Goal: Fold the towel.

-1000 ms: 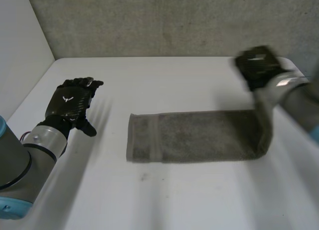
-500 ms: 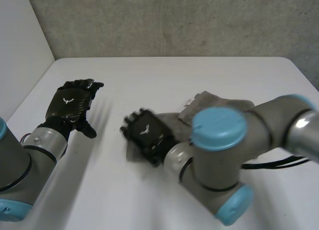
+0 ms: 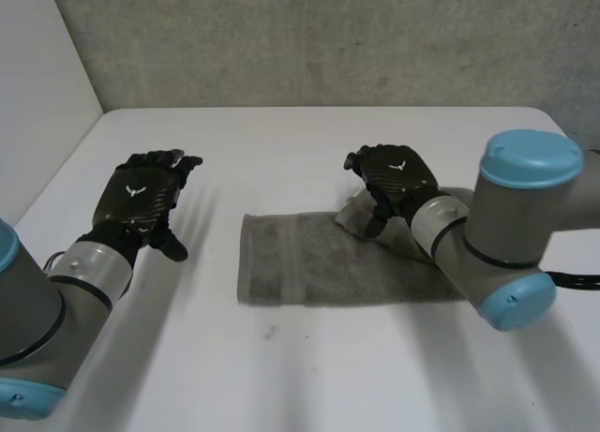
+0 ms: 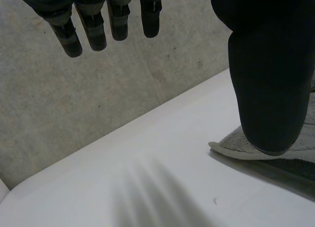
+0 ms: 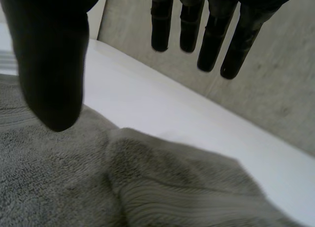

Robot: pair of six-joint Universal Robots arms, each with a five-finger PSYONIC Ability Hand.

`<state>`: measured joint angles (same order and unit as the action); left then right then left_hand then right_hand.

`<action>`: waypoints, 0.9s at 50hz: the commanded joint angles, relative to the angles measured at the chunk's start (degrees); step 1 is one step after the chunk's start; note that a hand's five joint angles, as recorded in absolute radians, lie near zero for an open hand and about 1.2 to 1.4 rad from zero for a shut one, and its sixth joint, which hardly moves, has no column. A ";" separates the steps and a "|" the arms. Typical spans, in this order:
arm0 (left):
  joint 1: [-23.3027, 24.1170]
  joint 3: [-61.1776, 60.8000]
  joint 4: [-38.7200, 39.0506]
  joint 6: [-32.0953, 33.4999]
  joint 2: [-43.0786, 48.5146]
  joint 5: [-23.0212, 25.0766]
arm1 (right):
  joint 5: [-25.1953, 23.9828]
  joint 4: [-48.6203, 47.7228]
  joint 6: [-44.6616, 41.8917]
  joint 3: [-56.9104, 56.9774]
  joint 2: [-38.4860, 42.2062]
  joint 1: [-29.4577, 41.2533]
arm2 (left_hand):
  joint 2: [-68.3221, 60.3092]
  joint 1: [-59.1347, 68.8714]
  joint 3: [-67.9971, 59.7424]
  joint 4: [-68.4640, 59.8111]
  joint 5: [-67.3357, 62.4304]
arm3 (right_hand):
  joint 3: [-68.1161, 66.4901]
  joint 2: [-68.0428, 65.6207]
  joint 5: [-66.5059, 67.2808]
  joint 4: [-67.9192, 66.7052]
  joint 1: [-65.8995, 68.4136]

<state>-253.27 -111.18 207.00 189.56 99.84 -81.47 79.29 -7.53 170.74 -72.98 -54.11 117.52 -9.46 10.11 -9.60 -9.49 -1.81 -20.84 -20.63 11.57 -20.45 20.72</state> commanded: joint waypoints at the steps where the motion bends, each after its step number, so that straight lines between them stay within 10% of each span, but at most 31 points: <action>1: 0.06 -0.27 0.42 0.02 0.10 0.00 | 0.08 5.42 5.38 11.17 9.27 0.69 | -0.54 -0.11 -0.40 -0.51 1.81 | -7.56 -7.77 6.83 -7.95 7.68; 22: -0.03 -0.36 0.59 0.10 0.10 0.00 | 4.56 10.87 1.17 28.68 24.14 1.92 | -0.54 -0.11 -0.40 -0.51 1.81 | -36.34 -36.55 35.61 -36.73 36.46; 25: -0.03 -0.36 0.59 0.10 0.01 0.00 | 4.65 10.87 0.91 28.86 23.70 1.92 | -0.54 -0.11 -0.40 -0.51 1.81 | -59.06 -59.26 58.32 -59.44 59.17; 45: -0.03 -0.18 0.59 -0.25 -0.78 -0.18 | -2.90 3.95 -5.42 13.86 8.86 15.70 | -0.54 -0.11 -0.40 -0.51 1.81 | -59.16 -59.37 58.43 -59.55 59.28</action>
